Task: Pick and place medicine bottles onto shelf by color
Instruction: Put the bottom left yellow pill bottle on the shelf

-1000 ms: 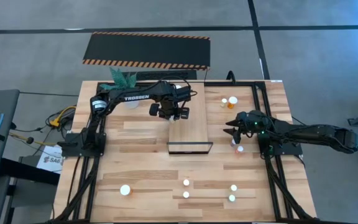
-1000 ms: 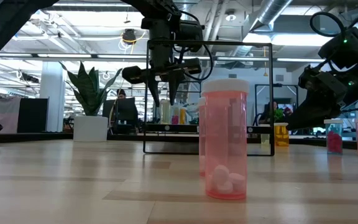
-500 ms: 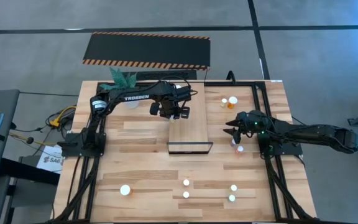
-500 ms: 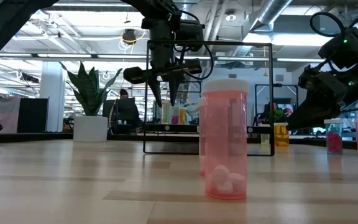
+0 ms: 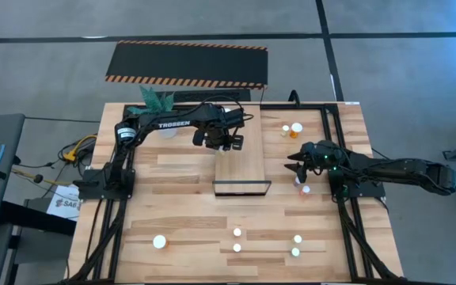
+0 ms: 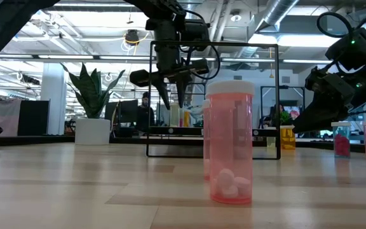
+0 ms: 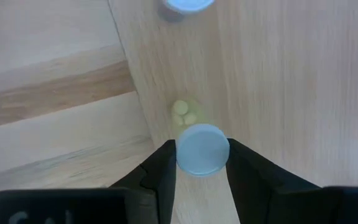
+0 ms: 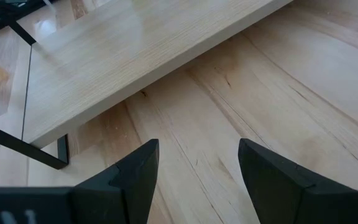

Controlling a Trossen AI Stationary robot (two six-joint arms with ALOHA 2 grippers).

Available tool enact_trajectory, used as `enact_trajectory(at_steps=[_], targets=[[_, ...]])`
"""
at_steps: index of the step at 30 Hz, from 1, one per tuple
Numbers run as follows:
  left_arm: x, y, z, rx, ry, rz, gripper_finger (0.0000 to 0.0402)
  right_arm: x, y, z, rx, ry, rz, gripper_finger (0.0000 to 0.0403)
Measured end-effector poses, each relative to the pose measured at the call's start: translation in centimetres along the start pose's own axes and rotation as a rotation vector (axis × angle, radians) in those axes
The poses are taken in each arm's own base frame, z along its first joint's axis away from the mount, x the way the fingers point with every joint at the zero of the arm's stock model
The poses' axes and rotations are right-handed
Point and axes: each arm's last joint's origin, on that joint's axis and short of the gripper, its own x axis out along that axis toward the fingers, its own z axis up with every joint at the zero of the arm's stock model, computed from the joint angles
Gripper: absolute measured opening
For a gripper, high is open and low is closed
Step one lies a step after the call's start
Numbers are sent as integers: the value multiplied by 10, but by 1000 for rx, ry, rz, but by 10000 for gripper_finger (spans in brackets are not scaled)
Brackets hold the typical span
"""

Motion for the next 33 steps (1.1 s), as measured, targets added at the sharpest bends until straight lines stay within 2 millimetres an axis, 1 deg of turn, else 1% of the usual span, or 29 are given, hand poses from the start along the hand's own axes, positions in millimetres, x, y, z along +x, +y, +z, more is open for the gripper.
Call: enact_trajectory(at_steps=[9, 24, 33], targets=[[0, -3, -1, 31, -8, -21, 108, 0, 0, 0, 0, 0, 0, 246], [0, -5, -5, 27, -7, -19, 108, 0, 0, 0, 0, 0, 0, 246], [0, -6, -4, 22, -39, -15, 107, 0, 0, 0, 0, 1, 0, 246]])
